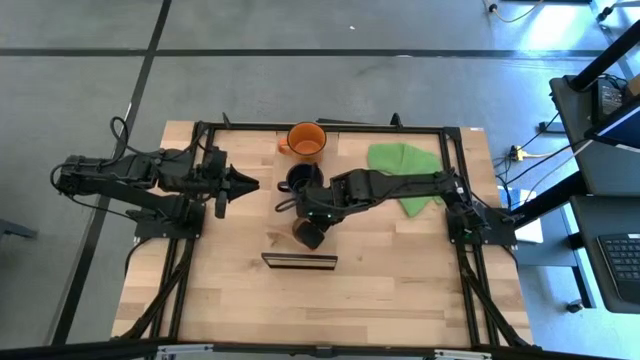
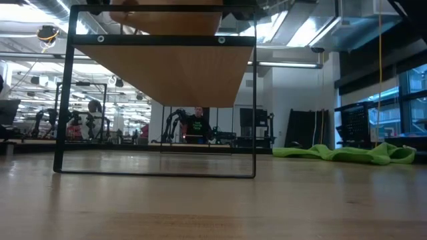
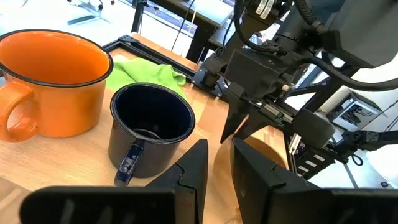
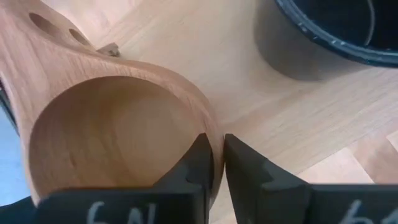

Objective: Stack small to large cups/mugs on shelf
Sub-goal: Put the brown mug on the shelf

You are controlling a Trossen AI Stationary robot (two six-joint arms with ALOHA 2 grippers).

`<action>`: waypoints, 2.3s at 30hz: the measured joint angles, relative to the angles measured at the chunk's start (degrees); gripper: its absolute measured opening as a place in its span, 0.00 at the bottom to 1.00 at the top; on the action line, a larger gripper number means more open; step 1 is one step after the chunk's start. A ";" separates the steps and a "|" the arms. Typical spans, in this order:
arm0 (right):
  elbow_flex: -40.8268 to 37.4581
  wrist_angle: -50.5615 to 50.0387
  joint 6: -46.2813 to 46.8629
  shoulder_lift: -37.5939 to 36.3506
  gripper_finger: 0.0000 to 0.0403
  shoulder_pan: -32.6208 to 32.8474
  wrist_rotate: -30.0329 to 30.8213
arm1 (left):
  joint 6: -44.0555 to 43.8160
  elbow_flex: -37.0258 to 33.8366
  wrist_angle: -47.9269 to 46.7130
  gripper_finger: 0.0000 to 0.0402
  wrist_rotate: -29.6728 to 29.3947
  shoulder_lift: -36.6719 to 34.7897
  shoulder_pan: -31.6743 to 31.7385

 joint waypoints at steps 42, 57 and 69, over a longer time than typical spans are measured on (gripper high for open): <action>-2.33 0.59 4.07 -0.11 0.19 1.54 1.42 | 0.46 0.02 -0.02 0.16 2.64 0.02 -0.08; -2.49 1.16 4.58 -0.52 0.18 1.04 3.44 | 1.29 0.02 -0.02 0.16 2.62 0.02 -0.99; -2.52 1.09 4.60 -0.52 0.06 1.06 3.45 | 1.55 0.02 -0.25 0.16 2.62 0.02 -0.99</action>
